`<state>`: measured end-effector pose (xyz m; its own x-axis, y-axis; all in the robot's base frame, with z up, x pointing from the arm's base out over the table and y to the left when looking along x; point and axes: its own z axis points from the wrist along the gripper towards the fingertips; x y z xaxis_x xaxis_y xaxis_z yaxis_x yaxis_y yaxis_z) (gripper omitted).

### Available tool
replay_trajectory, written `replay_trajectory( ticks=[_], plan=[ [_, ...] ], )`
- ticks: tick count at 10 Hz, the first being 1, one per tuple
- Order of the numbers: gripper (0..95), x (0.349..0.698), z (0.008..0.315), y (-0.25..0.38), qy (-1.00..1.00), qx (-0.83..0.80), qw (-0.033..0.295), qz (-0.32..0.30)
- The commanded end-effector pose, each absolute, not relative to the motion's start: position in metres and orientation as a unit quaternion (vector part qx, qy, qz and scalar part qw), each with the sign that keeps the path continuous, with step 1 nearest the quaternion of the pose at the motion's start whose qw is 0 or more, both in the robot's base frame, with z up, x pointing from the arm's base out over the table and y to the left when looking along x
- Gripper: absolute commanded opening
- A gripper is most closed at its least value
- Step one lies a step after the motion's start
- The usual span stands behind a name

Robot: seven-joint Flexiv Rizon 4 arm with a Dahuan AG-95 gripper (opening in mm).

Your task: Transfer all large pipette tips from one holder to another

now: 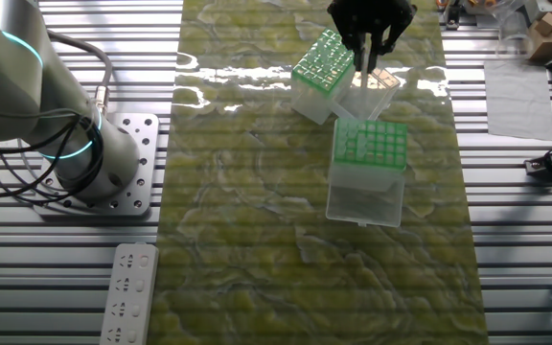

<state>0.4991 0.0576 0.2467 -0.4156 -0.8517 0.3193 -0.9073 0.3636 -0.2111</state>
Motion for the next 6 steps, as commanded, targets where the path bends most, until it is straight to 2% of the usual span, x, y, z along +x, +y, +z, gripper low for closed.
replay_trajectory(
  ticks=[1, 2, 3, 4, 5, 6],
  plan=[
    [0.0, 0.4992, 0.2445, 0.0565, -0.819, 0.541, 0.072, 0.179],
    [0.0, 0.4999, 0.2434, 0.0560, -0.815, 0.547, 0.070, 0.180],
    [19.0, 0.5005, 0.2423, 0.0554, -0.811, 0.553, 0.067, 0.181],
    [19.0, 0.5010, 0.2415, 0.0551, -0.808, 0.556, 0.065, 0.182],
    [38.0, 0.5012, 0.2409, 0.0548, -0.806, 0.560, 0.063, 0.181],
    [38.0, 0.5012, 0.2409, 0.0548, -0.805, 0.561, 0.062, 0.180]
  ],
)
